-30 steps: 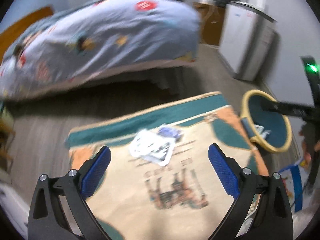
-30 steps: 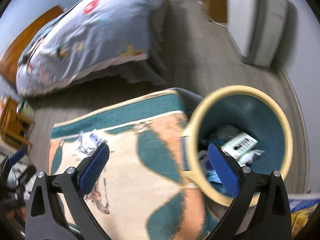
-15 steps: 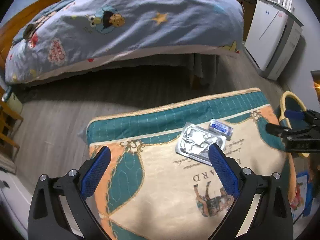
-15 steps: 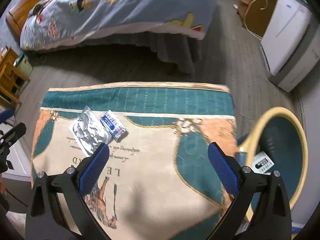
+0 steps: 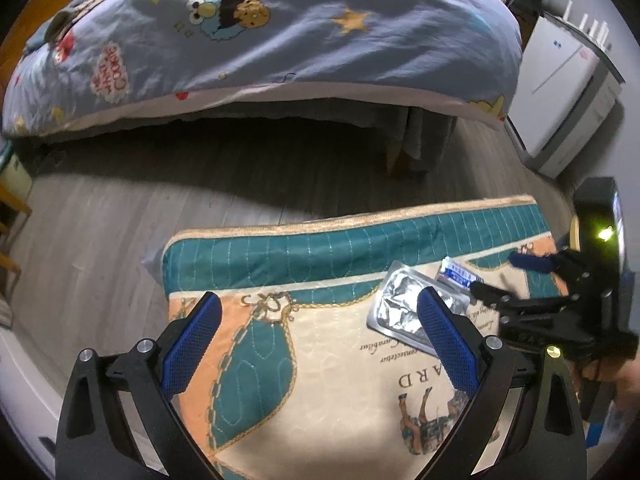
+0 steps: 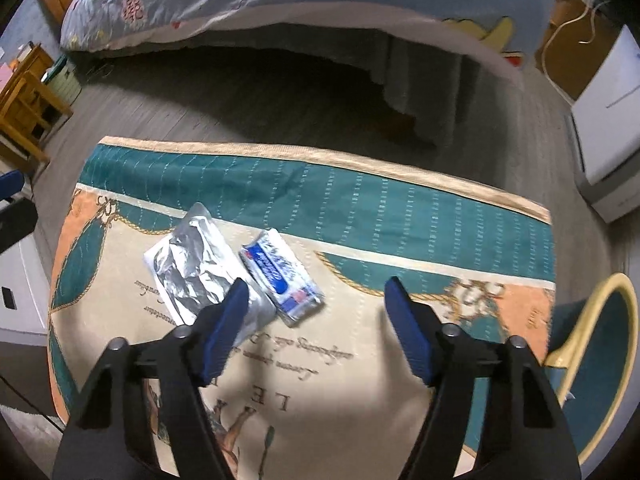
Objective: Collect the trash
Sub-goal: 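Grasp the foil blister pack with the left gripper while the right grasps the small blue packet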
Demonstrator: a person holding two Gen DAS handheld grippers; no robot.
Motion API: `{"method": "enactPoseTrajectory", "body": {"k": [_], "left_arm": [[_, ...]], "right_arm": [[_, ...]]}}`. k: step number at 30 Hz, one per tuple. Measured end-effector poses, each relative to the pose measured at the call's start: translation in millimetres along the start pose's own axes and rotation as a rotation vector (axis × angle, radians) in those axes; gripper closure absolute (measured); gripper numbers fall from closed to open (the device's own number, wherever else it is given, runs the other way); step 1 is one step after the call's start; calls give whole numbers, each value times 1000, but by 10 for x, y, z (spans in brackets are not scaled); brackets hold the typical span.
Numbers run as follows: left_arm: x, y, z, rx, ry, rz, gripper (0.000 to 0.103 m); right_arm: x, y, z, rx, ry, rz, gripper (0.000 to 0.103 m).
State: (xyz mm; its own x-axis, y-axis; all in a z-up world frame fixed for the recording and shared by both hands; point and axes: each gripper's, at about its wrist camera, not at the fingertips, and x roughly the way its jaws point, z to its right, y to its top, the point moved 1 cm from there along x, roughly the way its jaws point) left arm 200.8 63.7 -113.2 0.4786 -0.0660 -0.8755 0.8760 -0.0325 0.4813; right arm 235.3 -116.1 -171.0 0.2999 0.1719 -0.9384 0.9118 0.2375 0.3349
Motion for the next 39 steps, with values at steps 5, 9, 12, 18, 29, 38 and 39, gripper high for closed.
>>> {"method": "enactPoseTrajectory", "body": {"k": [5, 9, 12, 18, 29, 38, 39], "left_arm": [[57, 32, 5, -7, 2, -14, 6], [111, 41, 50, 4, 13, -22, 6], [136, 43, 91, 17, 18, -27, 6], [172, 26, 140, 16, 14, -42, 6], [542, -149, 488, -79, 48, -119, 6], [852, -270, 774, -231, 112, -142, 6], [892, -275, 789, -251, 120, -151, 6]], "right_arm": [[111, 27, -45, -19, 4, -22, 52], [192, 18, -44, -27, 31, -23, 53], [237, 3, -91, -63, 11, -14, 56], [197, -5, -97, -83, -3, -13, 77], [-46, -72, 580, 129, 46, 0, 95], [-138, -193, 924, 194, 32, -8, 95], [-146, -212, 961, 200, 32, -10, 95]]}}
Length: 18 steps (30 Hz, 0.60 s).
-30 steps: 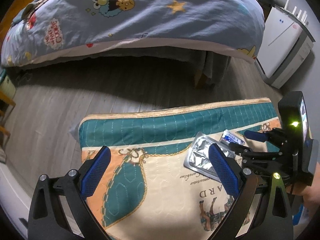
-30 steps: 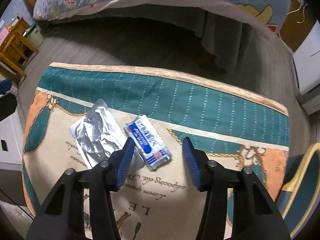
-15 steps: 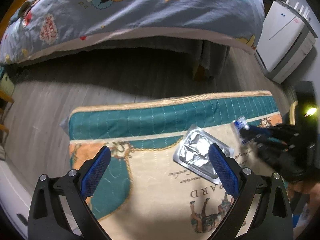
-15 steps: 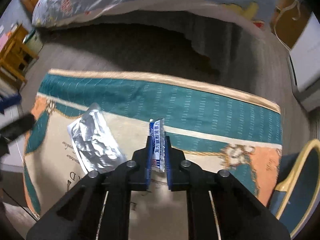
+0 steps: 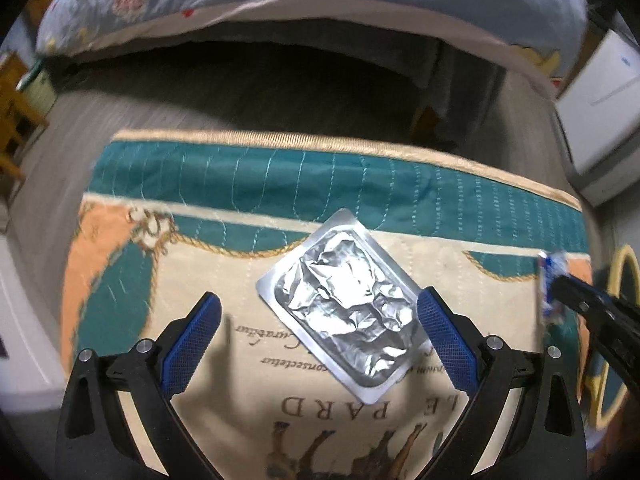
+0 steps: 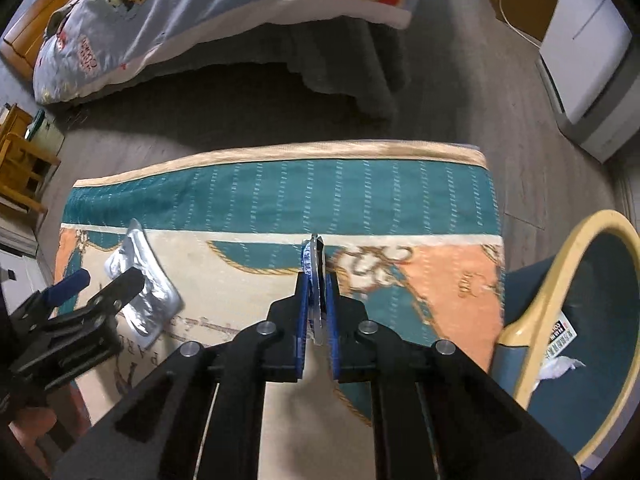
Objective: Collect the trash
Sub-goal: 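Grasp the foil blister pack with the left gripper while the right grasps the small blue packet, then drop the blue packet into the wastebasket with the right gripper while the left drops the blister pack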
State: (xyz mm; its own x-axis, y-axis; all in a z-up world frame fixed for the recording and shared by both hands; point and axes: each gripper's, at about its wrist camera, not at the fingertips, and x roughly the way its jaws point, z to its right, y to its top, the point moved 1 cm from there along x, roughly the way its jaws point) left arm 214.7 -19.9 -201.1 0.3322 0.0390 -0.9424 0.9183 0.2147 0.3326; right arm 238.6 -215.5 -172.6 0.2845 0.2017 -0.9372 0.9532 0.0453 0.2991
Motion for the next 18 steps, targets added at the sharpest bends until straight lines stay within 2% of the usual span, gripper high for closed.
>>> {"method": "enactPoseTrajectory", "body": {"k": [3, 5, 7, 10, 12, 15, 18], "left_arm": [[121, -21, -4, -73, -6, -52, 5], [150, -19, 49, -71, 0, -61, 5], [173, -5, 151, -12, -1, -65, 5], [190, -49, 404, 171, -5, -72, 5], [151, -76, 495, 237, -16, -55, 16], [100, -91, 535, 272, -40, -58, 30], [59, -66, 498, 272, -87, -62, 33]], "right_arm": [[-23, -36, 52, 8, 2, 0, 95], [-60, -59, 79, 7, 5, 5, 95], [-81, -69, 91, 4, 6, 9, 95], [-92, -71, 102, -6, 0, 13, 95], [-92, -69, 123, -4, -3, 14, 95], [-95, -77, 143, 5, -7, 16, 95], [-137, -94, 173, 17, -2, 24, 95]]}}
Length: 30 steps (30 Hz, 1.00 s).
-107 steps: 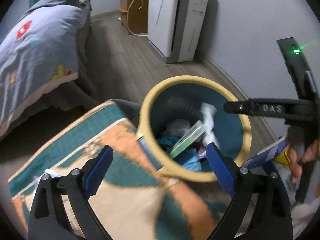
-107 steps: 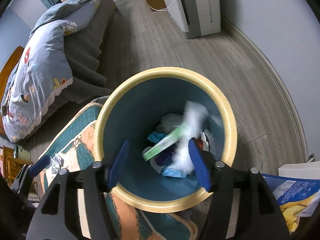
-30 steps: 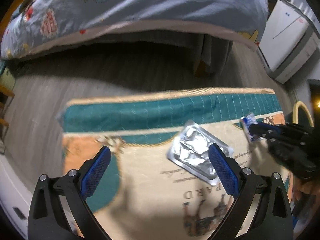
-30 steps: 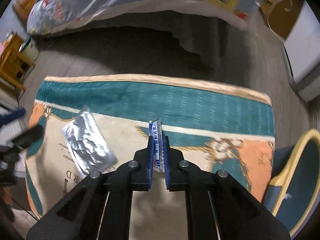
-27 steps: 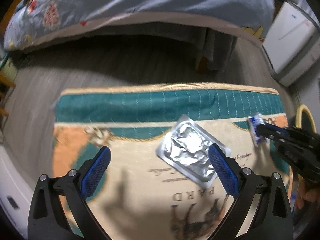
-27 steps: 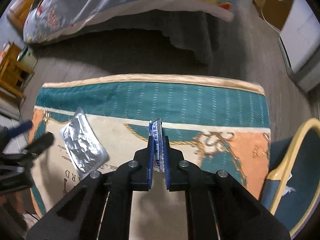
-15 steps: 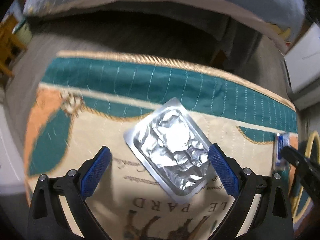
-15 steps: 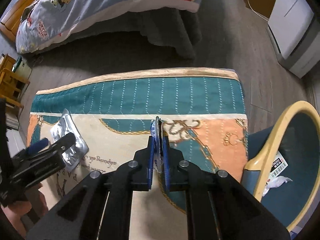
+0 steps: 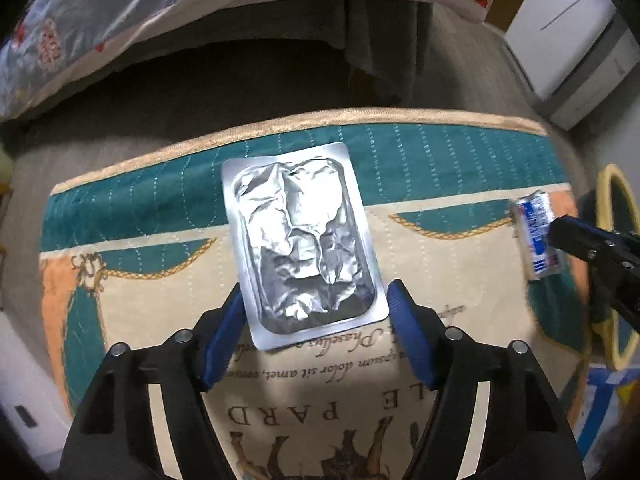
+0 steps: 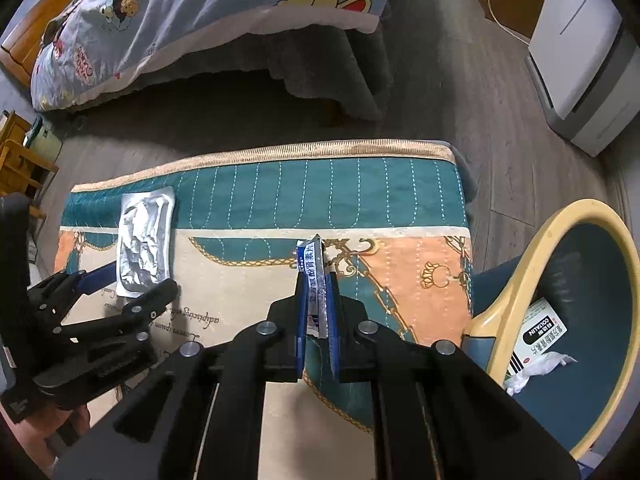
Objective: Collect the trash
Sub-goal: 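Drop the blue packet into the wastebasket with the right gripper while the left drops the blister pack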
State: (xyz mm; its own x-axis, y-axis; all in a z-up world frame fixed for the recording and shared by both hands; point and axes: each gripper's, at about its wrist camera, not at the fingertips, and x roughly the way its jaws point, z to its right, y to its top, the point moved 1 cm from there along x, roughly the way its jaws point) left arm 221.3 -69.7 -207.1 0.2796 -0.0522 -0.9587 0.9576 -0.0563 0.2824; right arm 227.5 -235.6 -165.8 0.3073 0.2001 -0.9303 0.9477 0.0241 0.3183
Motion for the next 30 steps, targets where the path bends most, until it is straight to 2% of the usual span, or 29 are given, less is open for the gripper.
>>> {"method": "enactPoseTrajectory", "body": {"k": [7, 16, 17, 19, 20, 21, 26, 28, 29, 30], "left_arm": [[-234, -37, 21, 38, -46, 62, 34], [-577, -54, 20, 88, -48, 143, 34], [-575, -63, 71, 89, -46, 144, 34], [-604, -86, 58, 121, -23, 151, 34], [-617, -82, 57, 136, -15, 155, 33], [-629, -90, 46, 147, -14, 157, 33], [-690, -84, -18, 151, -44, 164, 33], [-729, -87, -4, 170, -51, 176, 33], [-739, -93, 9, 176, -55, 180, 33], [-761, -97, 19, 182, -58, 187, 33]], "right_arm": [[-89, -33, 70, 36, 15, 12, 95], [-138, -85, 215, 115, 30, 18, 94], [-110, -84, 204, 122, 31, 9, 88], [-49, -74, 126, 106, 10, 1, 67], [-22, -68, 77, 88, -13, 3, 51], [-1, -64, 50, 76, -32, 5, 47], [197, -79, -41, 67, -79, -28, 47], [255, -108, -79, 20, -123, -39, 55], [254, -112, -89, -2, -144, -31, 71], [246, -114, -86, -12, -146, -33, 74]]}}
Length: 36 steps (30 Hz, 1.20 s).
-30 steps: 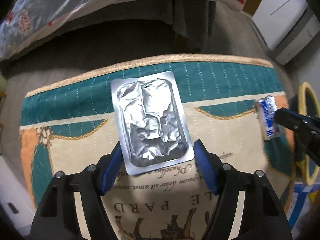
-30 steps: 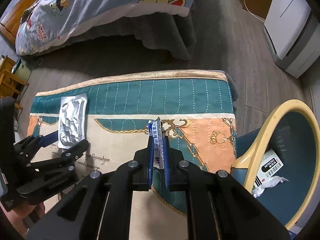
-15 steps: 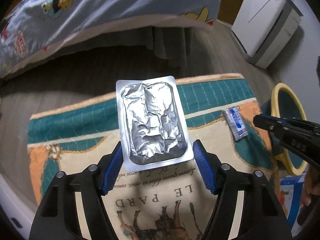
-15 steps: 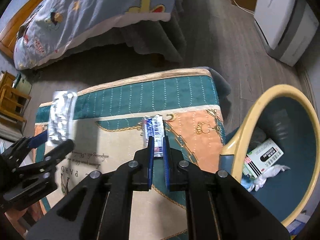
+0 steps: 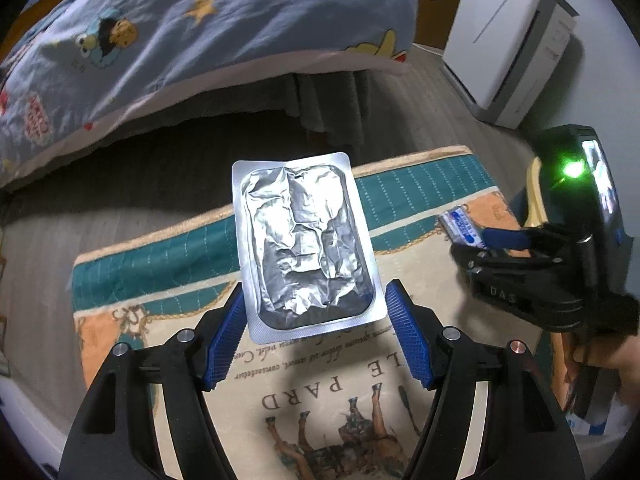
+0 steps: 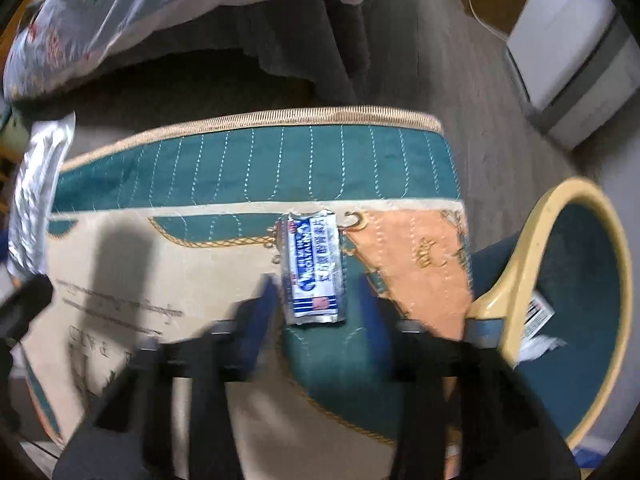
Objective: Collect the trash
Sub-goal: 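Drop the blue packet into the wastebasket with the right gripper while the left drops the blister pack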
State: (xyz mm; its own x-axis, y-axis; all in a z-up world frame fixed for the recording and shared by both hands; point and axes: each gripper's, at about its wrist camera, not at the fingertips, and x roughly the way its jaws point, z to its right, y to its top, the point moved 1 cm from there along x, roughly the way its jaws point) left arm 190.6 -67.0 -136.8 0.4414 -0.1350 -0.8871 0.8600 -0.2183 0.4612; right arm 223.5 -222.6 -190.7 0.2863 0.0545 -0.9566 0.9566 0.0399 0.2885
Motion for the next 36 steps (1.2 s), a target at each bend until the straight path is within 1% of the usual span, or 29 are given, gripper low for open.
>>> {"method": "enactPoseTrajectory", "body": {"k": [2, 6, 10, 13, 18, 23, 25, 29, 33, 36], "left_arm": [[-36, 1, 17, 9, -2, 12, 33], [-107, 25, 112, 34, -7, 37, 33], [-171, 67, 306, 77, -20, 68, 33], [-230, 89, 515, 124, -32, 97, 33], [-298, 134, 845, 165, -76, 126, 33], [-346, 175, 1242, 194, -144, 149, 33], [-350, 195, 1484, 220, -167, 156, 33], [-300, 166, 1883, 286, -199, 154, 33], [-123, 89, 2258, 345, -230, 105, 33], [-6, 13, 2458, 385, -225, 81, 33]], "right_arm": [[-37, -10, 77, 46, 48, 0, 74], [-175, -53, 215, 74, 80, 21, 75], [-466, -73, 420, 125, 132, 79, 75], [-702, -107, 570, 147, 145, 127, 75], [-1038, -249, 964, 211, 128, 192, 74], [-1205, -461, 1429, 299, 95, 235, 74], [-1222, -572, 1652, 342, 65, 234, 74], [-1204, -733, 2007, 400, 37, 223, 74], [-1077, -898, 2237, 414, -13, 175, 74], [-1005, -971, 2347, 427, -26, 145, 74]]}}
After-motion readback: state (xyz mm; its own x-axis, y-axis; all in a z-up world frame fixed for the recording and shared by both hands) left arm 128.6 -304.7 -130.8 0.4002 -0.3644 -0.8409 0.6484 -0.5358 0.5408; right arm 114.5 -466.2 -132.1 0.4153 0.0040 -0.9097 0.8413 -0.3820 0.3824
